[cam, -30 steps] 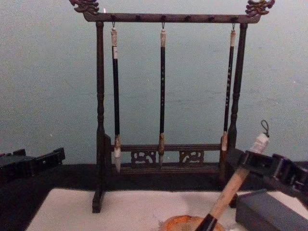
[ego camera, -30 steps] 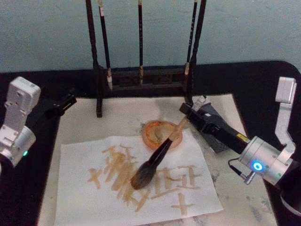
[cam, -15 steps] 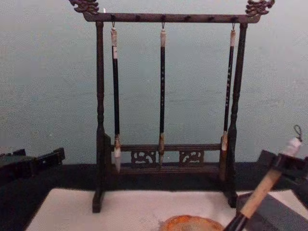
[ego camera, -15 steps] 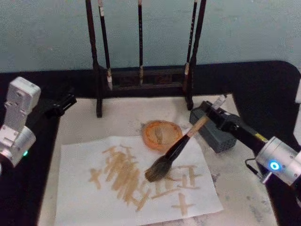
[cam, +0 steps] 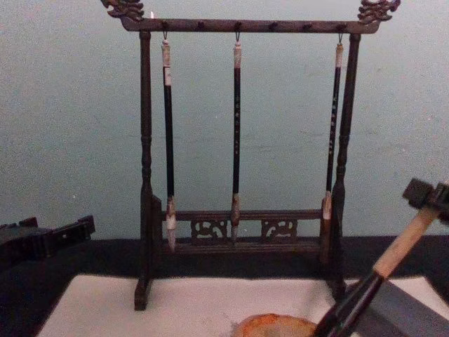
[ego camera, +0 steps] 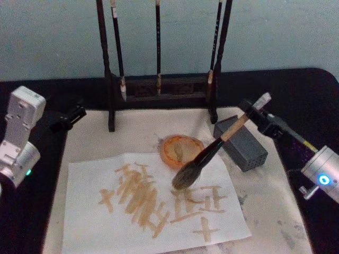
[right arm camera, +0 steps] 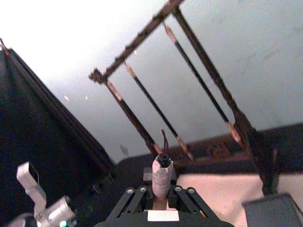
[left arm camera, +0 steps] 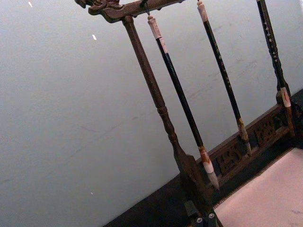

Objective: Pick up the brush from the inkstone, write on the paper, then place the brush back to its original position.

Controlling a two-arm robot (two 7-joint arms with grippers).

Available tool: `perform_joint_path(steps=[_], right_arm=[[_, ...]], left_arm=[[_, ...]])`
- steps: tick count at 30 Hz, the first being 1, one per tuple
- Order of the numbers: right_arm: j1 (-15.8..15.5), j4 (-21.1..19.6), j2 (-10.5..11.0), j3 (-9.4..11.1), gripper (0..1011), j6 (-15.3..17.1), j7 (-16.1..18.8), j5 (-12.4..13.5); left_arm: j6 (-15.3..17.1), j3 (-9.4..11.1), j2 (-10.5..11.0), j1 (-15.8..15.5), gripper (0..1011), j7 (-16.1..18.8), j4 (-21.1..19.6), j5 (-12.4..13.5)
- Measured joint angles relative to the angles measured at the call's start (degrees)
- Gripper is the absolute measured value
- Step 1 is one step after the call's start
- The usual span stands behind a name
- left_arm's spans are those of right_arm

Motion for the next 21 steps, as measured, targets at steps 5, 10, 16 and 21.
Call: perform_joint_path(steps=[5,10,16,21], right_arm=[[0.5,0.5,-1.1,0.9,164,-1.1,0.3,1.4],[1.5,2.0,-3.0,1.5,164,-2.3,0.1,2.6],[2.7,4.4,-5.0,1.7,164,-3.2,-1.2,3.0],[3.9,7.0,-7.0,1.9,164,-4.0,-2.7,3.0]], left_arm=[[0.0,0.0,0.0,0.0,1002,0.0,0.0,0.0],[0.0,0.0,0.0,0.0,1002,0.0,0.0,0.0],[0.0,0.0,0.0,0.0,1002,0.0,0.0,0.0],[0.0,0.0,0.0,0.0,1002,0.0,0.0,0.0]])
